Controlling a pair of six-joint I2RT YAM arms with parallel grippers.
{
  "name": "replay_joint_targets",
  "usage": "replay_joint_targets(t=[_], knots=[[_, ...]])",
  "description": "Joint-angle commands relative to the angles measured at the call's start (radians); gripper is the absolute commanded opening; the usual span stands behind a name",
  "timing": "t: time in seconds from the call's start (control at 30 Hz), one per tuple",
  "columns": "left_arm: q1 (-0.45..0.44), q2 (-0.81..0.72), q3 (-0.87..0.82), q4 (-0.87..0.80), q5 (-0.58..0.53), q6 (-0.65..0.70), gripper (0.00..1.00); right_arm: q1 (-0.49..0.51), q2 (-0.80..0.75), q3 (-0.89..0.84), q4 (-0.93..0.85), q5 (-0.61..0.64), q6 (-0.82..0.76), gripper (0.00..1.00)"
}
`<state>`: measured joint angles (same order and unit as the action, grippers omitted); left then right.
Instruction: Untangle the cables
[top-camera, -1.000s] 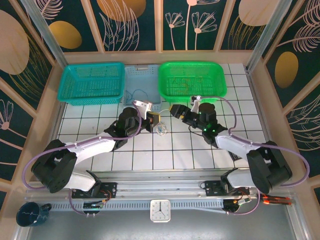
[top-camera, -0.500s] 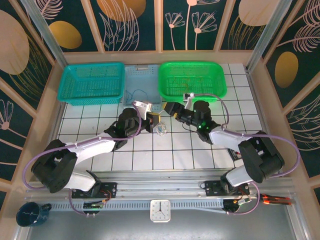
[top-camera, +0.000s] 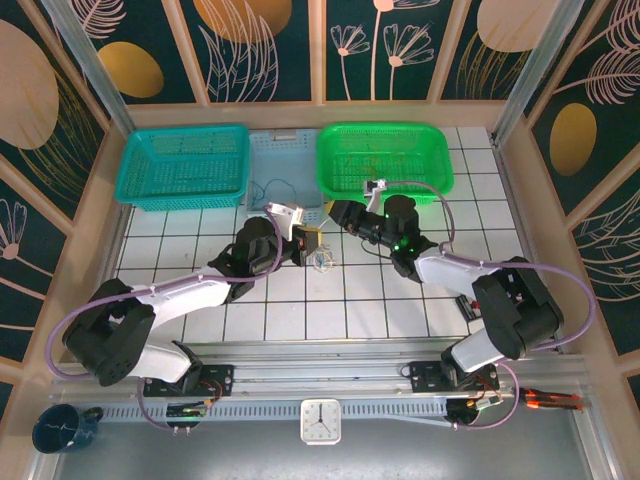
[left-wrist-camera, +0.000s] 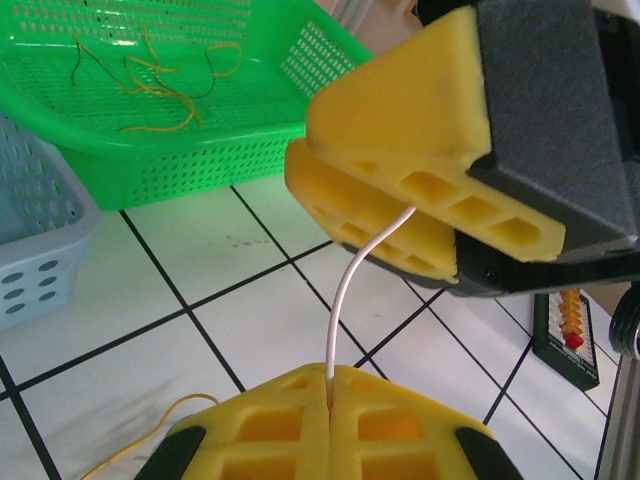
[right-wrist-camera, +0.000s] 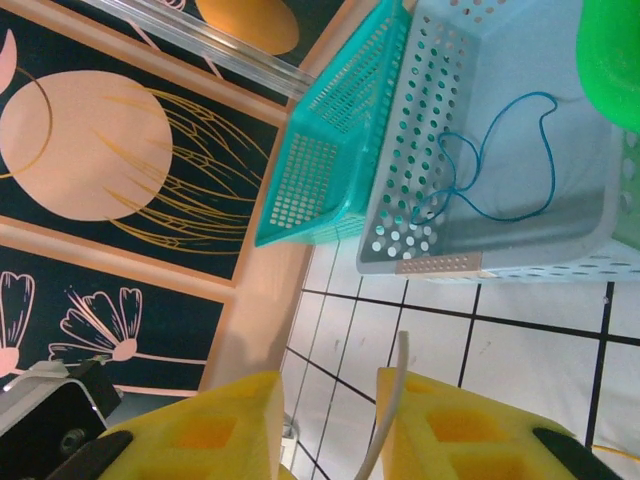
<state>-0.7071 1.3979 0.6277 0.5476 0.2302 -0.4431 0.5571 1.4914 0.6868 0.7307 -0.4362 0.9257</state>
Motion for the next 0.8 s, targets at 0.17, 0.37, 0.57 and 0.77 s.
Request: replay_joint_targets(t=[0.17,0.37,0.57,0.77], knots=[[-0.002,0.006,-0.020,0.057,0.035,-0.013,0.00,-0.005,0.009,0.040,0.025,0.017,-0.014,0.05],[-0.002,0.010,-0.025,0.059,0.033,0.001,0.08,-0.003,-0.008,0.086,-0.049,0.021,-0.077,0.00],[-0.003,0.005,-0.028,0.052,-0.003,0.022,0.64,0.004,-0.040,0.172,-0.218,0.040,-0.226,0.00],[-0.002,0.000,-0.010,0.034,-0.021,0.070,0.70,0.026,-0.063,0.214,-0.313,0.031,-0.341,0.00]])
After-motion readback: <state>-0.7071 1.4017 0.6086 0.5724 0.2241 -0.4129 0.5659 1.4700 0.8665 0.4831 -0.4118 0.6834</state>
